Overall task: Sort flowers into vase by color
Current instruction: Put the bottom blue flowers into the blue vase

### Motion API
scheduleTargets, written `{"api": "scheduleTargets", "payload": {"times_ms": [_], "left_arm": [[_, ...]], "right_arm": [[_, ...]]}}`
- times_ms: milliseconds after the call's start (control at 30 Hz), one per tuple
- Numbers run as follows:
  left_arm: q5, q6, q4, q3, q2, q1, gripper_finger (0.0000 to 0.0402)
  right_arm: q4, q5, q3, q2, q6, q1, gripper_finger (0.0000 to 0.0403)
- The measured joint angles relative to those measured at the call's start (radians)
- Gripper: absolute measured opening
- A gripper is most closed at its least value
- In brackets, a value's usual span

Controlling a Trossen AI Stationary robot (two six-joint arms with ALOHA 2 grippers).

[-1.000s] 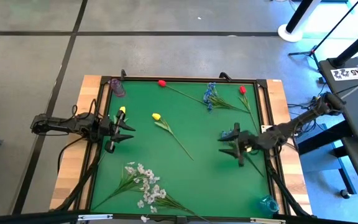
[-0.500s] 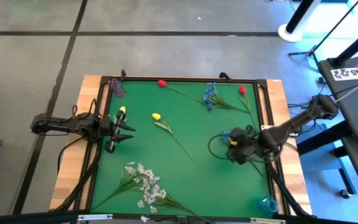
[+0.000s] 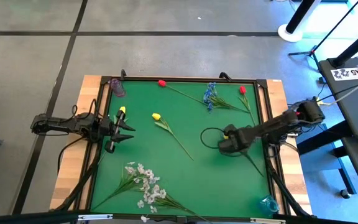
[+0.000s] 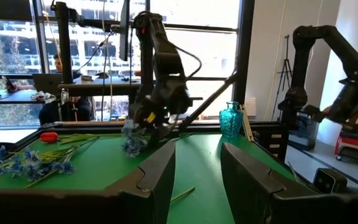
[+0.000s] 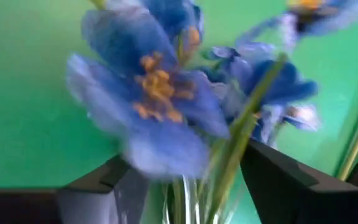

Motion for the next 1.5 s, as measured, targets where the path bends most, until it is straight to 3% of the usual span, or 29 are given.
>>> {"api": "scheduleTargets", "payload": {"times_ms": [100,233,333,367,500,700,833,1133,1367,1500], "left_arm": [[0.000,0.000,0.000,0.000,0.000,0.000,0.0125],[0.000,0.000,0.000,0.000,0.000,0.000,0.0125],[0.000,0.000,0.000,0.000,0.000,0.000,0.0125],[0.000,0.000,0.000,0.000,0.000,0.000,0.0125],[0.000,0.000,0.000,0.000,0.000,0.000,0.0125],[0.000,0.000,0.000,0.000,0.000,0.000,0.0125],[0.000,0.000,0.000,0.000,0.000,0.000,0.0125],[0.002,-0.043,0.052,0.000,0.000,0.000,0.0125],[0.004,-0.190,0.195,0.001,-0.001,0.000,0.0125],[0.003,-0.170,0.238,0.000,0.002,0.000,0.0125]], "right_arm": [[0.024,-0.020,0.001,0.021,-0.033,-0.057,0.0192],[0.026,-0.032,0.044,0.022,-0.065,-0.107,0.0103],[0.030,0.035,0.140,0.008,-0.111,-0.134,0.0025],[0.045,0.072,0.179,0.008,-0.142,-0.141,0.0017],[0.213,0.182,0.320,0.007,-0.323,-0.182,0.0039],[0.625,0.164,0.389,0.007,-0.631,-0.266,0.0023],[0.788,0.140,0.390,0.029,-0.762,-0.329,0.0010],[0.948,-0.004,0.389,0.220,-0.800,-0.453,0.0025],[1.045,-0.035,0.388,0.367,-0.805,-0.497,0.0037],[1.080,-0.034,0.389,0.401,-0.826,-0.496,0.0068]]}}
